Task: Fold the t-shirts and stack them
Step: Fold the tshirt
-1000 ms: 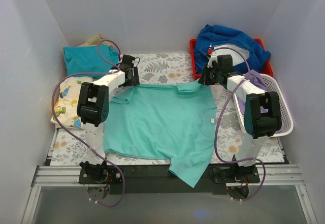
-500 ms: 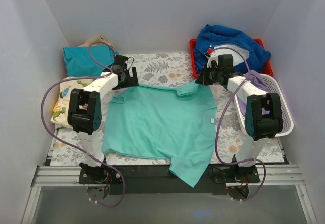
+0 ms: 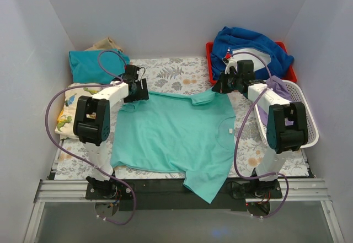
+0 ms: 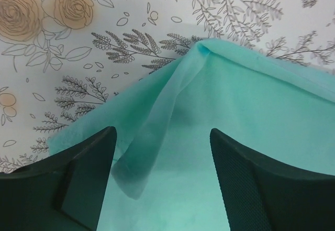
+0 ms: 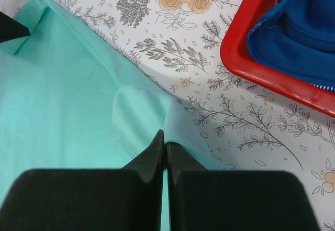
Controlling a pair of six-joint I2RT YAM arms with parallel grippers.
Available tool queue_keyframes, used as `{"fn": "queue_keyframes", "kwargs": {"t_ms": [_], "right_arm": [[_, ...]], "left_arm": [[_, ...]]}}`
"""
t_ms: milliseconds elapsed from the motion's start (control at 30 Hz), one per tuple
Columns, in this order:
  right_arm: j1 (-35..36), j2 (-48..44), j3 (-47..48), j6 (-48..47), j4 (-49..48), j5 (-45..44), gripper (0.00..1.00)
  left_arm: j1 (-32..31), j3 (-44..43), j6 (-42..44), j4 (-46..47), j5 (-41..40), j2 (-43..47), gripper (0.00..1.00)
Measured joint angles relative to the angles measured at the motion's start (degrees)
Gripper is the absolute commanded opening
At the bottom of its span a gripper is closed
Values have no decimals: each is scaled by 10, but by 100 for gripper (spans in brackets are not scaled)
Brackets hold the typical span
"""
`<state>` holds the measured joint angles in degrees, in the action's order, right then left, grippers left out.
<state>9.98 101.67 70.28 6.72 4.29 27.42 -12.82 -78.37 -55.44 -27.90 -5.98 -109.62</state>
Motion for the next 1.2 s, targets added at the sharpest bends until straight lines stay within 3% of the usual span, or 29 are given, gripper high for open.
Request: {"fn": "queue_keyframes", "kwargs": {"t_ms": [133, 167, 300, 467, 533, 833, 1200], "right_arm": [[0, -10, -7, 0, -1, 0, 1], [0, -12, -10, 0, -1, 0, 1], [0, -18, -17, 0, -2, 0, 1], [0, -26, -29, -1, -3, 0, 1], [0, -34, -38, -1, -2, -1, 1], [-1, -52, -45, 5, 3, 14, 1], [-2, -86, -16, 19, 105, 32, 1]], "left_arm": [[0, 0, 0, -3, -4, -32, 51], [0, 0, 1, -5, -5, -36, 31], [0, -3, 1, -9, -16, -40, 8], [0, -21, 4, -33, -30, -40, 8], [0, -38, 7, -45, -41, -40, 0], [0, -93, 39, -69, -90, -40, 0], [2, -120, 99, -77, -207, -47, 0]]}}
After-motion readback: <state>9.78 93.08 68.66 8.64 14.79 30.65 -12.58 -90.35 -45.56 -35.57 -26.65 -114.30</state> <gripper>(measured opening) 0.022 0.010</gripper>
